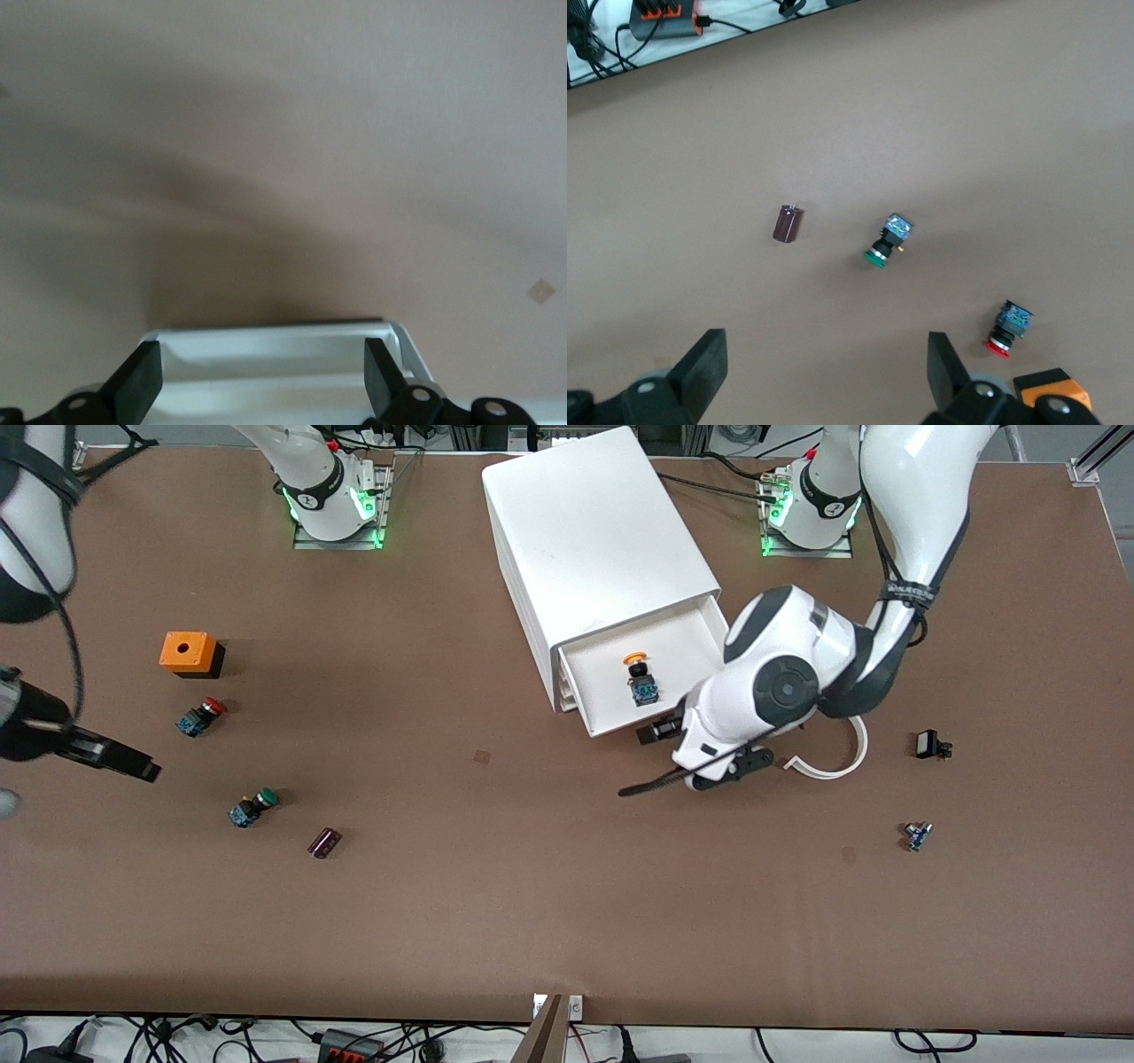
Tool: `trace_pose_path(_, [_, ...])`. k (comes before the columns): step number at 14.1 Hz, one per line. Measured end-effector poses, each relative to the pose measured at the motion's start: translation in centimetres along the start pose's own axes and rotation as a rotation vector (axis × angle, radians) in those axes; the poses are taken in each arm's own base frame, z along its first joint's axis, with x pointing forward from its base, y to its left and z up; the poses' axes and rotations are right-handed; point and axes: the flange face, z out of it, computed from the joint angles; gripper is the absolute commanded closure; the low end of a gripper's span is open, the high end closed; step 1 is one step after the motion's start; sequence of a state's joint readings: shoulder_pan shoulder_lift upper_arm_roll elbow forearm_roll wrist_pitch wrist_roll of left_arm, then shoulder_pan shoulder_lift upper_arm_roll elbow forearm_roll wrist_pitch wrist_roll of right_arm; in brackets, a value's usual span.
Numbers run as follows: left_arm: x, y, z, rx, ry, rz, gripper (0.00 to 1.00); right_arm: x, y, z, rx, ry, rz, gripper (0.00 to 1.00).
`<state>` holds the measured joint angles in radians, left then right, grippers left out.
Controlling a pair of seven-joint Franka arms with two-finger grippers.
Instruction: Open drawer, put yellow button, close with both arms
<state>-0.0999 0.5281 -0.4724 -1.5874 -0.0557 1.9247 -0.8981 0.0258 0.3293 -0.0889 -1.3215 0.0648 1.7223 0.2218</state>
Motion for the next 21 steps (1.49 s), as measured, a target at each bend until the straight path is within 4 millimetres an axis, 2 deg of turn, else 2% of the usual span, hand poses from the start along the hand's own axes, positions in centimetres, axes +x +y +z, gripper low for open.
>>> trace_pose_path(3, [-1.7,-0.3,0.2,0.022,0.004,0.010,0.00,-1.2,3.0,-2.0,0.001,-0.011,-0.023,0.00])
trace_pose_path(5, [-2.2,-0.5,0.3,0.029,0.005,0.012,0.00,-1.9,3.8,-2.7,-0.018,-0.026,-0.060,0.00])
trace_pose_path(11, [-5.4,0.4,1.8,0.055,-0.020,0.052,0.00,-2.9,4.2,-1.9,-0.057,-0.085,-0.171,0.00])
trace_pose_path(18, [-10.2,1.4,3.5,0.091,-0.049,0.099,0.00,-6.4,5.2,-1.7,-0.048,-0.098,-0.185,0.00])
trace_pose_path(21, [-10.9,1.6,3.8,0.097,-0.053,0.107,0.00,-6.6,4.9,-1.7,-0.046,-0.090,-0.191,0.00])
